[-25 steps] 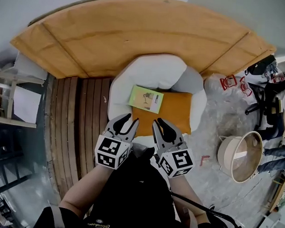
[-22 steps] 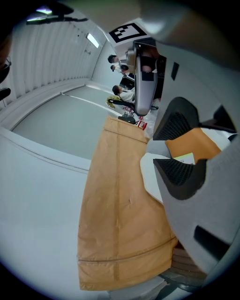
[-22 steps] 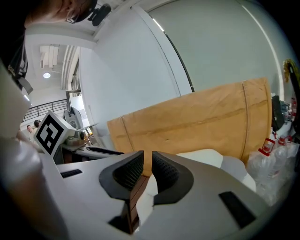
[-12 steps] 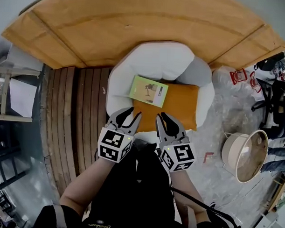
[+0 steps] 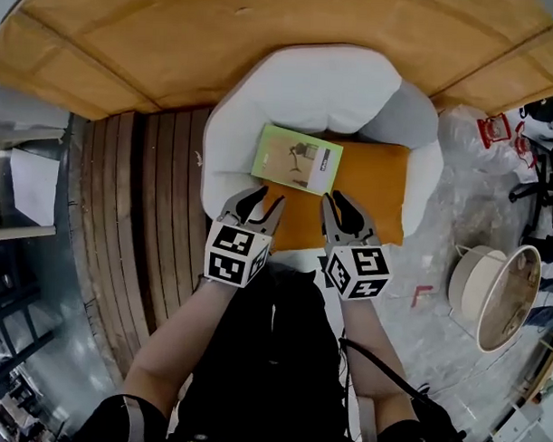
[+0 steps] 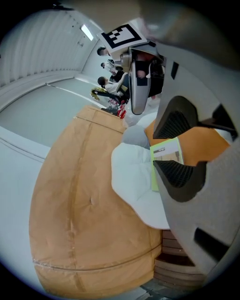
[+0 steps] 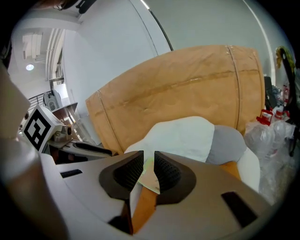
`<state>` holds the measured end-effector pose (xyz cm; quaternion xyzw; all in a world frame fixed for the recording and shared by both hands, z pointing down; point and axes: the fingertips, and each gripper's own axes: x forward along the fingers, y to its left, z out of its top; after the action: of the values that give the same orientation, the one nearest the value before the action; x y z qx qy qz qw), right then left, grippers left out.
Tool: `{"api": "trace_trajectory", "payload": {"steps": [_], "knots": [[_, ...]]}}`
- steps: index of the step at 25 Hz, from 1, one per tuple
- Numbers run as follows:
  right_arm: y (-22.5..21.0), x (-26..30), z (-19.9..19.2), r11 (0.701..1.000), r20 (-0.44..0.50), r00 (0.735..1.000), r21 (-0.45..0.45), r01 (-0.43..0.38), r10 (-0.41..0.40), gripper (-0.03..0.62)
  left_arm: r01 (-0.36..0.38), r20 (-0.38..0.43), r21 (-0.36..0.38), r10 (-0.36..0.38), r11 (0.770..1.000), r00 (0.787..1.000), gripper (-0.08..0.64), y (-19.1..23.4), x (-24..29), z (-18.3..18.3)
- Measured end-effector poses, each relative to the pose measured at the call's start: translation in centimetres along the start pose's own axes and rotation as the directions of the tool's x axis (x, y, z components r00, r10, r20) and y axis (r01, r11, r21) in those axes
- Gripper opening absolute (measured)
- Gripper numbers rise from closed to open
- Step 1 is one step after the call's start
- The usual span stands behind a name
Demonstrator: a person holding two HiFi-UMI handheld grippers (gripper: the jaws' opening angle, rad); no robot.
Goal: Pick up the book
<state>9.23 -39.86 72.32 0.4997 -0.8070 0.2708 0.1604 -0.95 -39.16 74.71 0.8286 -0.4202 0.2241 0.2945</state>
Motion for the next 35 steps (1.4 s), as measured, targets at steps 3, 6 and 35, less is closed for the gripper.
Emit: {"api": "trace_trajectory", "payload": {"steps": [3, 6, 35], "knots": [[-1.8, 3.0, -2.9, 1.0, -0.041, 0.999, -0.008, 0.023, -0.023, 0.055, -0.007, -0.008, -0.008, 0.007, 1.0, 1.0, 0.158, 1.9, 2.8, -1.6], [-2.9, 5.7, -5.5, 0.999, -0.074, 0.997, -0.01, 0.033, -0.034, 0.055, 0.002, -0.019, -0.018, -0.002, 1.0, 1.0, 0.193, 2.9, 5.5, -3.3], [-12.7, 17.5, -18.1, 0.983, -0.291, 0.957, 0.169, 0.069, -0.017, 0.448, 0.05, -0.245, -0.072, -0.067, 0.996, 0.967, 0.457, 13.0, 19.0, -13.3]]}}
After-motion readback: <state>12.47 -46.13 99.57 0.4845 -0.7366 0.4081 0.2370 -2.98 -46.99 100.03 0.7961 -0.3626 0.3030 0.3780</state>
